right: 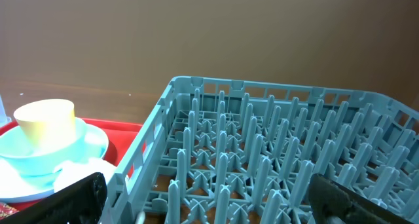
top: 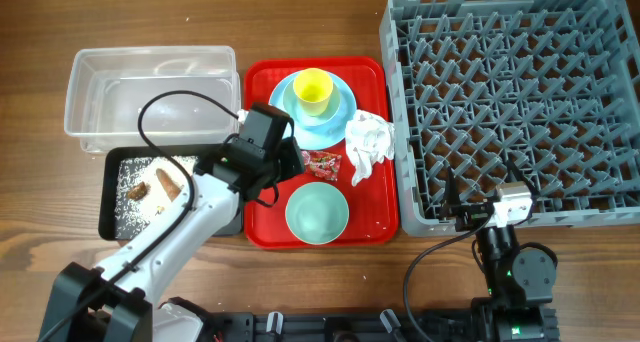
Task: Sort waste into correct bins and load items into the dishwasher rack
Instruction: 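Move the left gripper back over the red tray toward the red wrapper, then pinch the red snack wrapper with the left gripper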
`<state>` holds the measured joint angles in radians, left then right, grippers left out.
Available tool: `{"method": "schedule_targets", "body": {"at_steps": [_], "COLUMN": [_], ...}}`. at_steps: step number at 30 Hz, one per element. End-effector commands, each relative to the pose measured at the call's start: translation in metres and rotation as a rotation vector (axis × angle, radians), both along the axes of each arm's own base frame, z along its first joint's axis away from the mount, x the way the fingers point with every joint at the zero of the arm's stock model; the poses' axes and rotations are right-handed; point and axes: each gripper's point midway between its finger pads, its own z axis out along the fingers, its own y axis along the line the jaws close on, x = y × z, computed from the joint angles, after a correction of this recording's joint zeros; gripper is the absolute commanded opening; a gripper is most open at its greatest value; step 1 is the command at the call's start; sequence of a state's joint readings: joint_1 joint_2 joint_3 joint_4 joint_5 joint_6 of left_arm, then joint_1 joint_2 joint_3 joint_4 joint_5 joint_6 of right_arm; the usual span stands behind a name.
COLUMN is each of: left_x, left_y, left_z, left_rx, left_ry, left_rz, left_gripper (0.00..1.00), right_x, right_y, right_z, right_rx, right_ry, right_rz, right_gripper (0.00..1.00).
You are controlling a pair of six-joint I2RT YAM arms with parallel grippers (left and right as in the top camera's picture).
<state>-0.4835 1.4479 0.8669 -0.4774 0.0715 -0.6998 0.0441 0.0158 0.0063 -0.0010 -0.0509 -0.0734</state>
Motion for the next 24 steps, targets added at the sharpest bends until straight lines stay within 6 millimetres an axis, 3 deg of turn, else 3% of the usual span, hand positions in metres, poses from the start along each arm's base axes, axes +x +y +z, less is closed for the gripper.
{"method": "schedule_targets", "body": {"at_steps": [1, 4, 6, 8, 11, 15, 19, 24], "left_x": [-0.008, -0.021, -0.023, -0.023, -0.021, -0.031, -0.06, -0.073], "left_y": [0.008, -0.03, -0.039, -0.026, 0.02, 0.031, -0.006, -0.035], "left_z": [0.0, 0.008, 0.011, 0.004, -0.008, -0.017, -0.029, -0.034], "left_rx": [0.085, -0.069, -0.103, -0.029, 0.205, 0.258, 0.063, -0.081], "left_ry": [0.003, 0.026, 0.027, 0.032, 0.024, 0.08, 0.239, 0.325], "left_rz": [-0.007, -0.16, -0.187, -0.153, -0.048, -0.041, -0.148, -0.222], "left_gripper": [0.04, 0.04, 0.04, 0.04, 0.04, 0.04, 0.04, 0.04], "right_x": [0.0, 0.0, 0.0, 0.0, 0.0, 0.0, 0.0, 0.0], "right_y": [-0.002, -0.002, -0.002, -0.002, -0.002, -0.002, -0.002, -0.002], "right_z": [0.001, 0.001, 0.001, 0.001, 0.001, 0.001, 0.001, 0.001], "right_rx": [-0.004, -0.004, -0.005, -0.004, -0.005, -0.004, -0.004, -0.005], "right_ry": [-0.007, -0.007, -0.007, -0.007, -0.007, -0.007, -0.007, -0.007], "right_rz": [-0.008, -0.008, -0.008, -0.008, -0.008, -0.008, -0.008, -0.008], "right_gripper": [1.0, 1.0, 1.0, 1.0, 1.0, 1.0, 1.0, 1.0]}}
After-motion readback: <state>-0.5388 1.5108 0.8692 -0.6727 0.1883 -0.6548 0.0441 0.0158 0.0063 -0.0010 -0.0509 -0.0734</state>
